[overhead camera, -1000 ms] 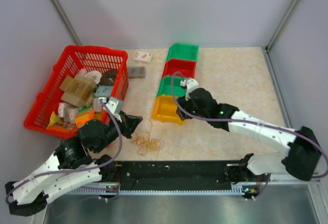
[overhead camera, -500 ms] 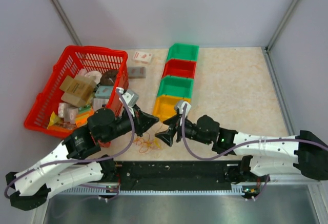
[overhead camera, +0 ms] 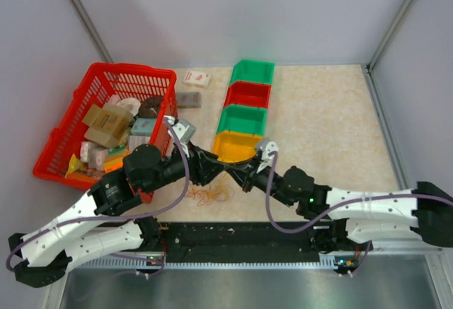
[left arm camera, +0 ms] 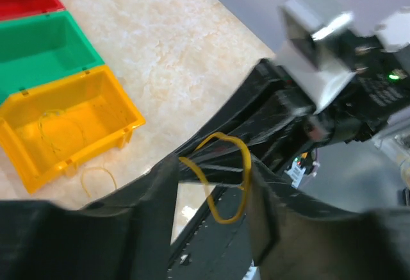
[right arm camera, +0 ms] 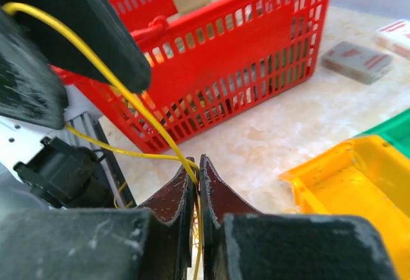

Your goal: Untangle the cables

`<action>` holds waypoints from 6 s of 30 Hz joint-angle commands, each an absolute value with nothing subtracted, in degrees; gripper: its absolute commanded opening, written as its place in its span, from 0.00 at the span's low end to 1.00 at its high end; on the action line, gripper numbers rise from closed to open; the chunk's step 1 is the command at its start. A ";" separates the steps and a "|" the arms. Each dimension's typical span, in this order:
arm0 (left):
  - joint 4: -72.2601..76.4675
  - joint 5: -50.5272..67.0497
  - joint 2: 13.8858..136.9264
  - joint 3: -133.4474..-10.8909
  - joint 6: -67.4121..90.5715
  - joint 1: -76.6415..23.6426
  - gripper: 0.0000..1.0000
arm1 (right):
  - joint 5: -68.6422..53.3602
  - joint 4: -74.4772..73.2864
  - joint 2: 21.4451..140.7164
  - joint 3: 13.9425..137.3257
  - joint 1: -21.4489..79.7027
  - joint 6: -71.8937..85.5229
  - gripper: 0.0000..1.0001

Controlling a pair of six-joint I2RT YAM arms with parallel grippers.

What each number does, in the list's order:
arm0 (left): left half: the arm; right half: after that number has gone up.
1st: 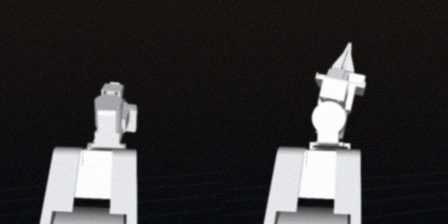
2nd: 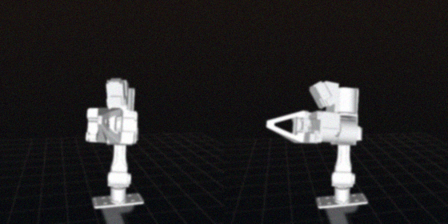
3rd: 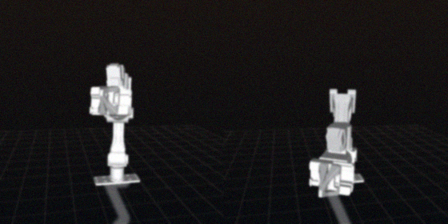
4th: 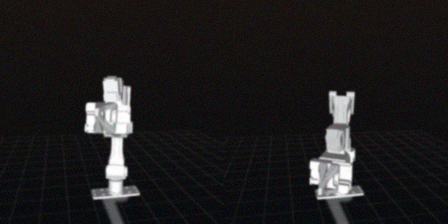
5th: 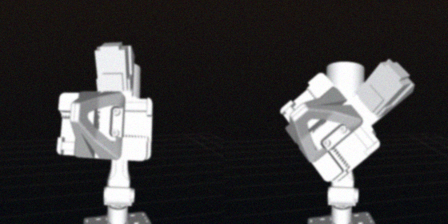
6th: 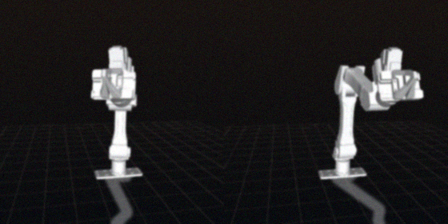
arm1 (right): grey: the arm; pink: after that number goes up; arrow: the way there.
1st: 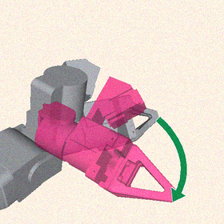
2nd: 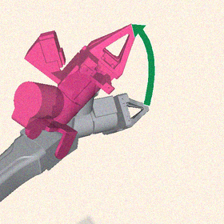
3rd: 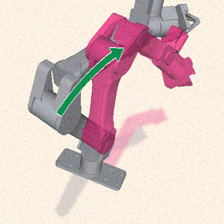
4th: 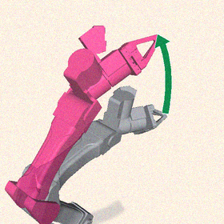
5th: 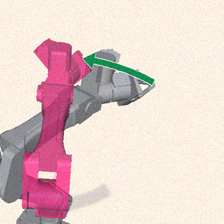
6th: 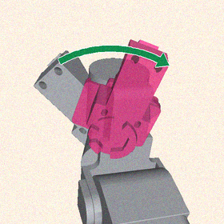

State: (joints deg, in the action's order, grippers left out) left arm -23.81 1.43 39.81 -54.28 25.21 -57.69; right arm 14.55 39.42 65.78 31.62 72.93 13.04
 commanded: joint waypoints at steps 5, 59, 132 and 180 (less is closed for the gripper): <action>-19.88 -4.15 35.69 -49.50 23.64 -57.39 0.79 | 26.11 17.60 40.36 34.45 73.83 21.70 0.00; 12.84 22.50 72.95 -49.66 33.22 -66.53 0.13 | 31.28 -3.07 29.88 47.02 73.83 26.99 0.00; -29.18 -11.60 54.05 -92.11 13.97 -66.88 0.00 | -18.86 -10.86 40.43 47.31 39.53 13.97 0.91; -19.95 -5.53 40.00 -54.86 28.31 -50.54 0.89 | 8.08 6.07 66.44 68.28 49.94 16.17 0.00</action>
